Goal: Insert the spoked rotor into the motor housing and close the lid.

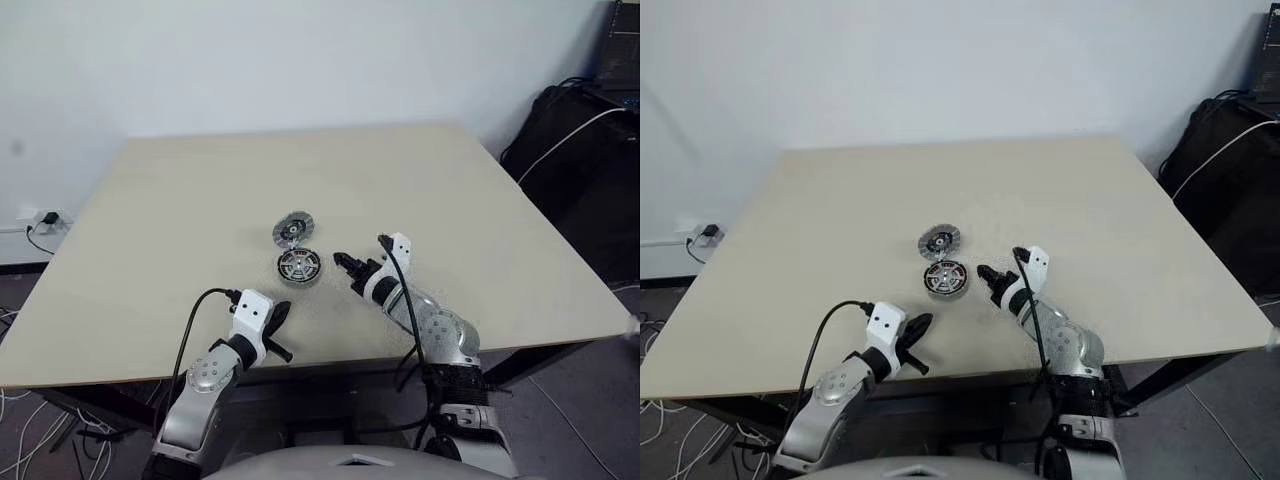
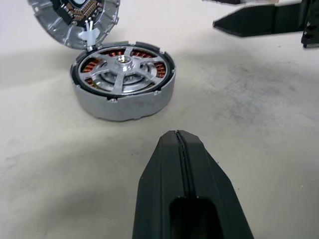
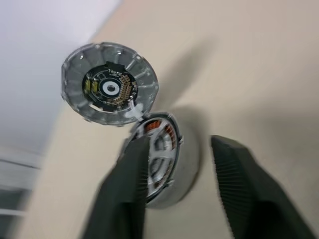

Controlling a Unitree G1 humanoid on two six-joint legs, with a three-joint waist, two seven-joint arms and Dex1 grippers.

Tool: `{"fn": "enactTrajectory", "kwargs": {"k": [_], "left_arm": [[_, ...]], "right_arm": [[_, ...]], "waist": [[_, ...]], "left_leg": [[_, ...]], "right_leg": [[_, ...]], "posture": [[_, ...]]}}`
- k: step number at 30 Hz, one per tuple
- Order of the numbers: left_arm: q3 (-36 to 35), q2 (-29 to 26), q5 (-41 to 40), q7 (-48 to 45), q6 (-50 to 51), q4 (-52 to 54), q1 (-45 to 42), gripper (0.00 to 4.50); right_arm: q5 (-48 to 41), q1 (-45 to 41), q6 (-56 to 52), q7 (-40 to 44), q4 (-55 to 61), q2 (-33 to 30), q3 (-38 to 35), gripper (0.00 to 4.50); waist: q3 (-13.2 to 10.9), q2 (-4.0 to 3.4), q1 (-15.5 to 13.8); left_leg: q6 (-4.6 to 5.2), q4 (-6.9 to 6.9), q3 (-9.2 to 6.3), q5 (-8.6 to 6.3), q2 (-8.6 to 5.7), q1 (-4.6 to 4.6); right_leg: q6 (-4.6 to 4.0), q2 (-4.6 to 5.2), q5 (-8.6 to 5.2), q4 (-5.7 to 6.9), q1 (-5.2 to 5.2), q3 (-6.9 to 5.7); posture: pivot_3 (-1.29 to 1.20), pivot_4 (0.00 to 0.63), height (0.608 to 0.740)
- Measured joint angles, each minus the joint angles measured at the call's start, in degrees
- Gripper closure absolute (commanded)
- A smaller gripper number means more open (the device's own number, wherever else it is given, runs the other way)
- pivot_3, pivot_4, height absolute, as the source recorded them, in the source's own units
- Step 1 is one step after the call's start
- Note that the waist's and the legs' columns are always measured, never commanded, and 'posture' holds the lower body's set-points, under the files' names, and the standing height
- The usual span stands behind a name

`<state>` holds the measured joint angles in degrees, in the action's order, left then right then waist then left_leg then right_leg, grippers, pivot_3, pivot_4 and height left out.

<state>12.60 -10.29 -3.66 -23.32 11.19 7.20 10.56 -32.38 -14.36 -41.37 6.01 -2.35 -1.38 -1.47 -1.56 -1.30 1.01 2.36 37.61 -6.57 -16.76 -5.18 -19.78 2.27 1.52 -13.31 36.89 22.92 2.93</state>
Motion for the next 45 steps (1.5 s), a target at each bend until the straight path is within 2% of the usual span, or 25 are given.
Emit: {"fn": "enactTrajectory", "kwargs": {"k": [3,6,11,27,34,40,43,45], "left_arm": [[0.39,0.08,0.0,-0.21,0.0,-0.03,-0.35,4.5],[0.5,0.19,0.0,-0.29,-0.02,-0.09,-0.49,4.5],[0.5,0.69,0.01,-0.06,-0.11,-0.11,-0.11,4.5],[0.17,1.09,0.02,2.06,-0.83,-0.1,2.0,4.5],[0.16,1.13,0.01,2.11,-1.62,-0.1,2.07,4.5],[0.23,1.2,0.0,2.0,-1.72,-0.24,1.99,4.5],[0.41,1.38,0.0,1.95,-1.74,-0.51,1.61,4.5],[0.48,1.72,0.0,1.94,-1.79,-0.74,1.22,4.5]], "right_arm": [[9.86,-0.75,4.44,1.56,0.13,-2.89,10.0,4.47],[17.6,-3.97,7.63,2.4,-3.48,-3.2,16.62,4.47],[24.34,-9.33,11.28,3.96,-12.01,-1.7,20.79,4.47],[29.31,-19.02,17.42,6.7,-33.2,4.91,18.22,4.47],[31.44,-20.0,17.02,10.08,-33.68,3.49,18.99,4.47],[34.72,-18.59,16.97,20.74,-23.2,-5.35,24.14,4.47],[36.83,-18.77,16.87,26.67,-17.78,-9.61,27.07,3.89],[38.41,-19.01,16.87,30.8,-15.28,-12.32,30.09,3.3]], "waist": [[0.0,0.01,0.05],[-0.01,0.05,0.02],[0.01,0.1,-0.28],[0.04,0.08,-0.15],[0.14,0.06,-0.16],[0.13,0.07,-0.17],[0.13,0.08,-0.11],[0.12,0.09,-0.18]], "left_leg": [[-0.03,0.0,0.01,0.02,0.01,0.01],[-0.08,0.01,0.0,0.05,0.0,0.03],[-0.09,0.02,-0.02,0.06,0.0,0.06],[-0.12,-0.02,-0.05,0.06,-0.04,0.1],[-0.13,-0.01,-0.08,0.08,-0.05,0.18],[-0.11,0.0,-0.07,0.07,-0.08,0.11],[-0.12,-0.01,-0.08,0.07,-0.03,0.11],[-0.12,0.01,-0.09,0.07,-0.03,0.11]], "right_leg": [[-0.02,-0.01,0.01,0.0,0.01,0.01],[-0.03,-0.02,0.03,0.01,0.0,-0.01],[-0.06,-0.02,0.05,0.03,-0.01,-0.03],[-0.14,-0.04,0.09,0.08,0.01,-0.09],[-0.14,-0.03,0.09,0.1,-0.08,-0.13],[-0.14,-0.01,0.09,0.06,-0.01,-0.13],[-0.14,-0.03,0.09,0.07,-0.03,-0.12],[-0.13,-0.02,0.08,0.06,-0.05,-0.14]], "posture": [[0.0,0.0,0.74],[0.0,0.0,0.74],[0.0,0.0,0.74],[0.0,0.0,0.74],[0.0,0.0,0.74],[0.0,0.0,0.74],[0.0,0.0,0.74],[0.0,0.0,0.74]]}}
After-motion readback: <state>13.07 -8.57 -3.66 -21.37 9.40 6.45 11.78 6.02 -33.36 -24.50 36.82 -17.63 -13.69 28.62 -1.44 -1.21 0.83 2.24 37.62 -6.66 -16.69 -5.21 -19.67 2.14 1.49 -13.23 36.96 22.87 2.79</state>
